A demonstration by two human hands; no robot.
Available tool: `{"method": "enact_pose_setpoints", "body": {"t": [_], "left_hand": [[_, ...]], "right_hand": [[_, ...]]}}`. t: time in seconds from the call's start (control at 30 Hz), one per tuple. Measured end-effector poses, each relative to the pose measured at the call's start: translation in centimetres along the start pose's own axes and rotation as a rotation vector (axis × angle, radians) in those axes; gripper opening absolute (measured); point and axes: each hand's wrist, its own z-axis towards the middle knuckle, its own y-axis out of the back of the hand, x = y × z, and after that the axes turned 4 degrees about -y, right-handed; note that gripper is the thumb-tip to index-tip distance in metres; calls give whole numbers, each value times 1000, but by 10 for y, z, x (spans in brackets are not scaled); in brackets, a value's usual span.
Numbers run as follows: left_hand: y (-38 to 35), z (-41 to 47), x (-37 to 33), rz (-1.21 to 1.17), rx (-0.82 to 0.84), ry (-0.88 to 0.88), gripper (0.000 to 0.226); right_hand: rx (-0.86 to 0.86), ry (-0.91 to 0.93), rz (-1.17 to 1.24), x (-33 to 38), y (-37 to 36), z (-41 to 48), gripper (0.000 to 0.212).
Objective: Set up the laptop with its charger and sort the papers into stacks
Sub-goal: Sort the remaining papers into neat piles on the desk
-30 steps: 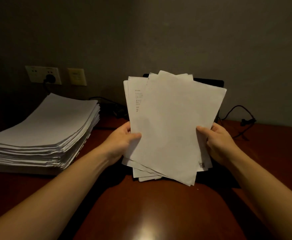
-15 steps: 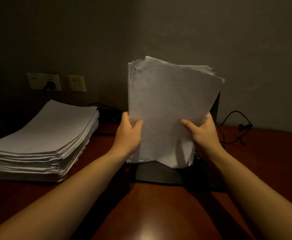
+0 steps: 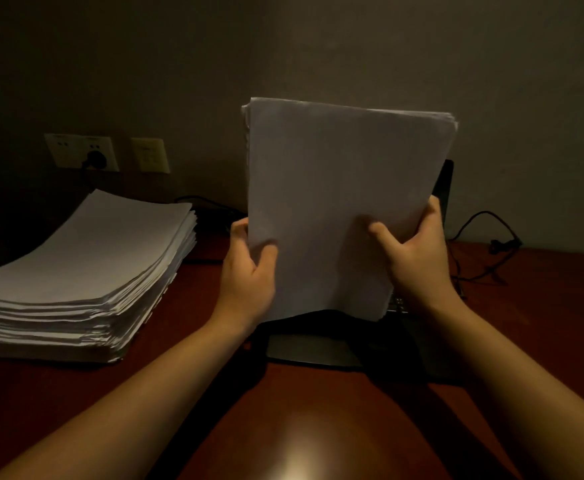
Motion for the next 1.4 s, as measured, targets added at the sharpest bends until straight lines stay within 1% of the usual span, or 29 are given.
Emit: {"method": "enact_pose_setpoints", "body": {"t": [0.07,0.17,0.27,0.37,0.53,0.67,0.73,0.93,1.03,1.17,1.23,1.3,1.4], "left_hand": [[-2,3,0,-19,-30,-26,29],[-8,-1,7,-71,-44,45,23],[-9,-12,19,-47,-29,87,9],[-7,-10,24,-2,-16,64,10],[13,13,18,35,-22,48,14],[45,34,4,99,51,28,17],[63,44,-4,153,50,32,20],[124,67,-16,219,46,203,25],[156,75,-14,304,26,273,27],[200,83,-8,358,6,376,14],[225,88,-1,372,-6,438,19],[243,94,8,428,-17,445,25],[273,101,22,486,-53,408,49]], "right_hand": [[4,18,10,2,0,3,68],[41,-16,22,-4,-4,2,71],[98,-60,-6,-18,-6,-4,57],[141,-94,-28,-26,-8,-9,44],[170,-102,-8,-15,-16,-4,38],[183,-94,34,2,-32,1,34],[184,-96,40,9,-47,2,34],[246,-204,109,21,-107,-7,45],[314,-271,114,23,-140,-11,36],[387,-390,115,27,-182,-18,28],[425,-444,138,28,-206,-22,29],[460,-470,157,27,-221,-24,29],[534,-482,135,27,-247,-29,32]]}}
